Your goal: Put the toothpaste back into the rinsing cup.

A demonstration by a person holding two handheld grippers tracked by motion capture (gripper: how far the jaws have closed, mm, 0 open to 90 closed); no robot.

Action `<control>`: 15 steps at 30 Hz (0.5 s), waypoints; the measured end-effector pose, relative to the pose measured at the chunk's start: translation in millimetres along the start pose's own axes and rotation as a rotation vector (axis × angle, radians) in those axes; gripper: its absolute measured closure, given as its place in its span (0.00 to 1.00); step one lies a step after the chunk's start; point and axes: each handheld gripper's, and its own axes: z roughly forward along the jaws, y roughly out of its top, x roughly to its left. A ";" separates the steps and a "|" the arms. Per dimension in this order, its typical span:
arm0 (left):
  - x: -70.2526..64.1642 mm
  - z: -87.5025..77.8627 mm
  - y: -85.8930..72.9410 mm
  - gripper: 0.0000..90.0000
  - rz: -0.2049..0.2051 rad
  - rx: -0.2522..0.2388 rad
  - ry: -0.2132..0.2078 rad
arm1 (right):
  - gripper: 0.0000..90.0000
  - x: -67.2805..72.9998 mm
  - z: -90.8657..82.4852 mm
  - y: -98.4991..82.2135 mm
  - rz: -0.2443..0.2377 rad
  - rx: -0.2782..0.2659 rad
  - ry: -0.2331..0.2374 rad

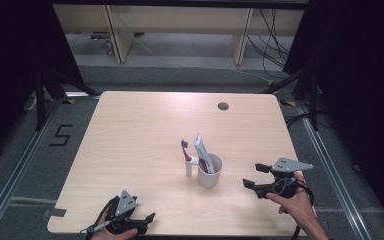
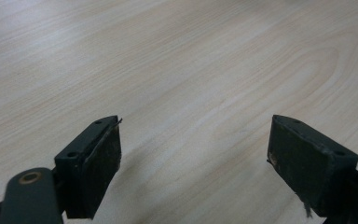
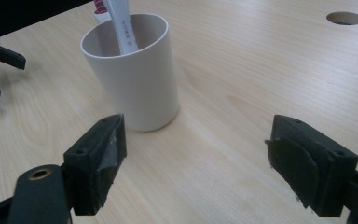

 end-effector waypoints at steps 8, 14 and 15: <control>1.6 0.3 -0.8 0.19 -0.008 -0.006 -0.007 | 0.19 -3.0 0.6 -7.3 0.000 0.016 -0.005; 2.4 -0.2 -0.6 0.19 -0.007 0.006 0.005 | 0.18 -5.8 -1.6 -11.3 0.000 0.025 -0.016; 2.4 0.1 -0.9 0.19 -0.009 -0.001 0.007 | 0.18 -8.6 -1.0 -11.9 -0.031 0.017 -0.023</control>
